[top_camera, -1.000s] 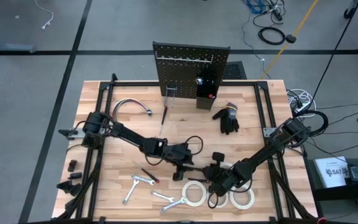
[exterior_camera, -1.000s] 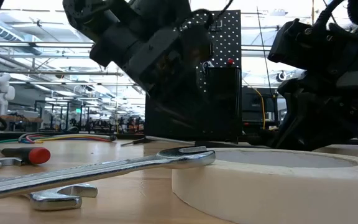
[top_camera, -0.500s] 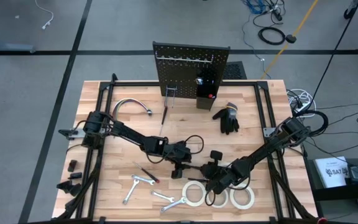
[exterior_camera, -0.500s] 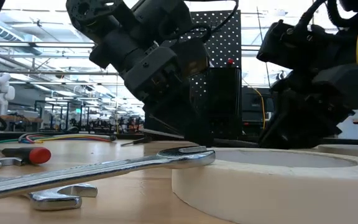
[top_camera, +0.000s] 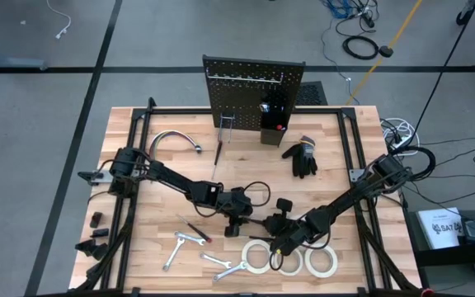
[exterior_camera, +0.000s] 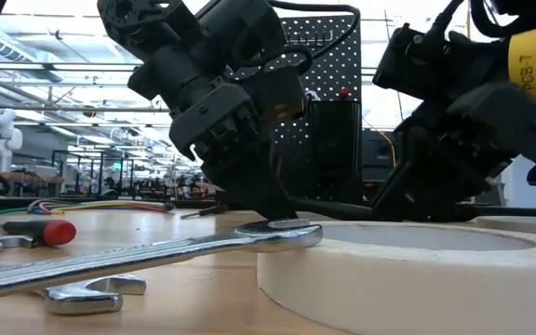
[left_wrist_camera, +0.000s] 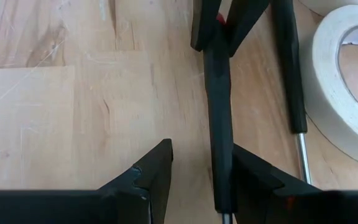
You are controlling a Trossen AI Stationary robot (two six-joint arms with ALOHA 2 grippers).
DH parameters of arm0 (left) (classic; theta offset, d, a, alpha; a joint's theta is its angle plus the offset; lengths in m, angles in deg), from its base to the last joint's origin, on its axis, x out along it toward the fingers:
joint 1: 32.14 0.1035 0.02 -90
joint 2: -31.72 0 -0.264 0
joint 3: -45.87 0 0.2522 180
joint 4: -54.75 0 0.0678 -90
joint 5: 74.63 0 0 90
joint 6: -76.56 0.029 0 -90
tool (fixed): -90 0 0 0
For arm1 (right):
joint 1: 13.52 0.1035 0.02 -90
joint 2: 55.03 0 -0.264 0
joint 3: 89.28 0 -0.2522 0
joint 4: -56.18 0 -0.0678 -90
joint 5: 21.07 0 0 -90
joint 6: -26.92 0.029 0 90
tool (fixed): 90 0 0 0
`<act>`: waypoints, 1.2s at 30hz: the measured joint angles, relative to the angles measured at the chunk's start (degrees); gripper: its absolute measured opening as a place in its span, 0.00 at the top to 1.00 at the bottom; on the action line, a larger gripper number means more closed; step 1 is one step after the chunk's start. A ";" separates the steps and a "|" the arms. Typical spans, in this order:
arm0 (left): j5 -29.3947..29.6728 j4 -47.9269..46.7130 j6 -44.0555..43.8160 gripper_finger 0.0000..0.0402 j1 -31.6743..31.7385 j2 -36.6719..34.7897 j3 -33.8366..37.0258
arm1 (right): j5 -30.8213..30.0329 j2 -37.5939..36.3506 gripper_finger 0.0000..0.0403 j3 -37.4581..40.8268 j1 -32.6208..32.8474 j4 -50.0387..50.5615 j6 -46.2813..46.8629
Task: Hang tools onto peg board
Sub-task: Put the black nut driver into the black bin on the peg board
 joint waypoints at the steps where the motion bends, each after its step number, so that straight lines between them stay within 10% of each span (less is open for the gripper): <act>1: 0.05 -0.06 0.00 0.66 -0.02 0.00 0.00 | -0.02 -0.02 0.90 0.00 -0.05 -0.11 -0.05; 36: -1.41 4.27 -0.03 0.96 0.00 0.22 0.31 | 2.97 -0.12 0.86 -0.09 -2.30 0.45 -1.23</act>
